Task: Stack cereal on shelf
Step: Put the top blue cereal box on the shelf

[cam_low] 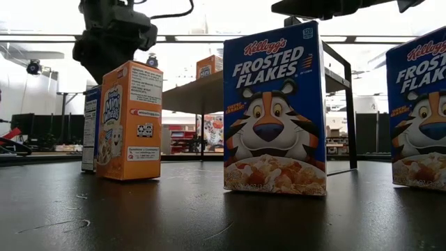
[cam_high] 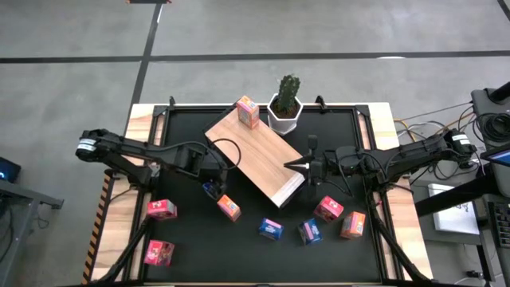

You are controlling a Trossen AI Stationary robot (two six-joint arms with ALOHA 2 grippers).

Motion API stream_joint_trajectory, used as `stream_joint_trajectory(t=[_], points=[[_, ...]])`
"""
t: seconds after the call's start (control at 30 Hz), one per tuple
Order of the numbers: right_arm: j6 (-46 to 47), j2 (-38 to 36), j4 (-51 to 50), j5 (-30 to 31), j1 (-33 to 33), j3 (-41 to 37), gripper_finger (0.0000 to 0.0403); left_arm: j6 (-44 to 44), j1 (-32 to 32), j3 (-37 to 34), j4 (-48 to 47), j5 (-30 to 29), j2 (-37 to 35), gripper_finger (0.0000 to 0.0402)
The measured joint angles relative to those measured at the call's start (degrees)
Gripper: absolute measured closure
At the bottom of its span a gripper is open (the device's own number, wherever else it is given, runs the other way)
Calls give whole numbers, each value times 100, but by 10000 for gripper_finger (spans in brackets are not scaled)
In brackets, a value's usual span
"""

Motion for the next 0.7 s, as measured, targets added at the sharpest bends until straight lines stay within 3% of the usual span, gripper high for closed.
stream_joint_trajectory(t=[0.27, 0.7], points=[[10, 0, -38, 0, -3, 0, 394, -82, -115, 210, -57, 8, -36, 127], [-33, 0, -55, 46, -3, 0, 394, -252, -243, -224, 118, -203, -25, 132]])
